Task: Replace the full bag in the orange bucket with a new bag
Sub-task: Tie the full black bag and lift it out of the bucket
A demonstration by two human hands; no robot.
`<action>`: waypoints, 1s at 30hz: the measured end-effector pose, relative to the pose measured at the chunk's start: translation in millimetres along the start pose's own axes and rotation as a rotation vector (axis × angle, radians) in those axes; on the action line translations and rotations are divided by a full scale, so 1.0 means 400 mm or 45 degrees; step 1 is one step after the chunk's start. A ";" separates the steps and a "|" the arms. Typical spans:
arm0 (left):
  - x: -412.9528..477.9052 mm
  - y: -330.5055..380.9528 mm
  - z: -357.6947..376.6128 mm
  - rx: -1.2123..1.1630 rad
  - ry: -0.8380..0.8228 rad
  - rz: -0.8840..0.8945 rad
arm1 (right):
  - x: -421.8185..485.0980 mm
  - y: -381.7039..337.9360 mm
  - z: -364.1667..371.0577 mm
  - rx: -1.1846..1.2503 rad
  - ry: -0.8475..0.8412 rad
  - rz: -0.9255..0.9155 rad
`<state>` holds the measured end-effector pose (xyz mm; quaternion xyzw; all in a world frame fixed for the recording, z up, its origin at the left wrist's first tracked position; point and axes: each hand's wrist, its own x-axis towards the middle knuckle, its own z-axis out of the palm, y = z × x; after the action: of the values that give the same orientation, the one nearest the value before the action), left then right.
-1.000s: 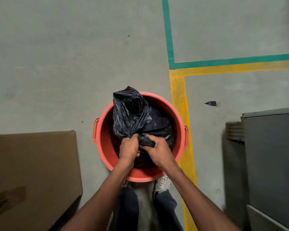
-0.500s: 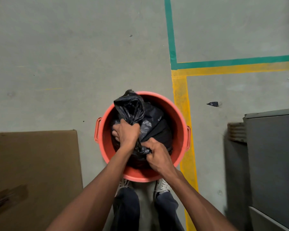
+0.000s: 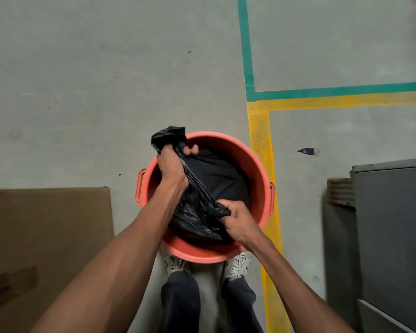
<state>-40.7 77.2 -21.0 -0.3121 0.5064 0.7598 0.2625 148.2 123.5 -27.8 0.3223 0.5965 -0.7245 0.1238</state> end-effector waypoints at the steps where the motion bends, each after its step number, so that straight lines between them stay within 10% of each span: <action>1: -0.004 -0.011 -0.009 0.007 0.072 -0.043 | -0.003 -0.004 -0.001 0.113 0.059 0.032; 7: -0.004 -0.051 -0.176 1.462 -0.320 0.494 | 0.017 -0.044 -0.074 0.840 0.654 0.119; 13: -0.024 -0.091 -0.271 2.277 -0.558 0.434 | 0.064 -0.110 -0.130 1.109 0.774 0.047; 22: -0.076 -0.031 -0.125 0.524 -0.126 0.047 | 0.121 -0.100 -0.042 -0.180 0.665 0.344; 30: -0.100 -0.039 -0.101 1.038 -0.425 -0.161 | 0.124 -0.124 0.001 -0.106 0.419 0.513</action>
<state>5.5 41.6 -12.4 -0.0866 0.6952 0.5204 0.4883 82.5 146.0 -19.2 0.5426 0.5619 -0.5979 0.1800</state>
